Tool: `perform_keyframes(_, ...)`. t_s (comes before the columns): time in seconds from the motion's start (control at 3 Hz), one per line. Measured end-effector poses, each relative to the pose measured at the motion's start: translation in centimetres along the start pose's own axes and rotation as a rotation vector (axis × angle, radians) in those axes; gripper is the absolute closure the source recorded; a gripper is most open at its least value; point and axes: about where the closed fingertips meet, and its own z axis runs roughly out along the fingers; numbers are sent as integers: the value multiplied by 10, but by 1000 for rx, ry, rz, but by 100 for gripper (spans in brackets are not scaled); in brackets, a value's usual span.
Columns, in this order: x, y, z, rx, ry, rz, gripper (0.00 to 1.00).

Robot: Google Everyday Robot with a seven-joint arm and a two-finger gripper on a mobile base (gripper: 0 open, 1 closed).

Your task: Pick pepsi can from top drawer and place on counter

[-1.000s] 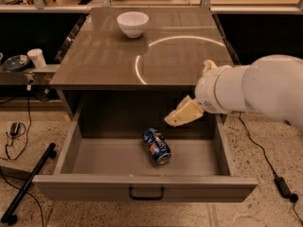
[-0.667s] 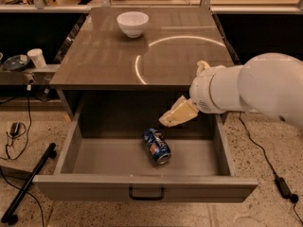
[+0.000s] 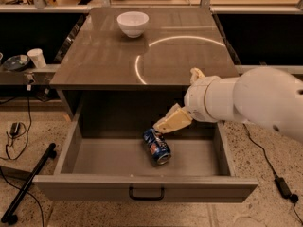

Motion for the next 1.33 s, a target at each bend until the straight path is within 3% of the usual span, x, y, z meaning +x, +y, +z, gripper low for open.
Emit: perform_keyframes(1.33, 58, 27, 16, -18, -8, 144, 0)
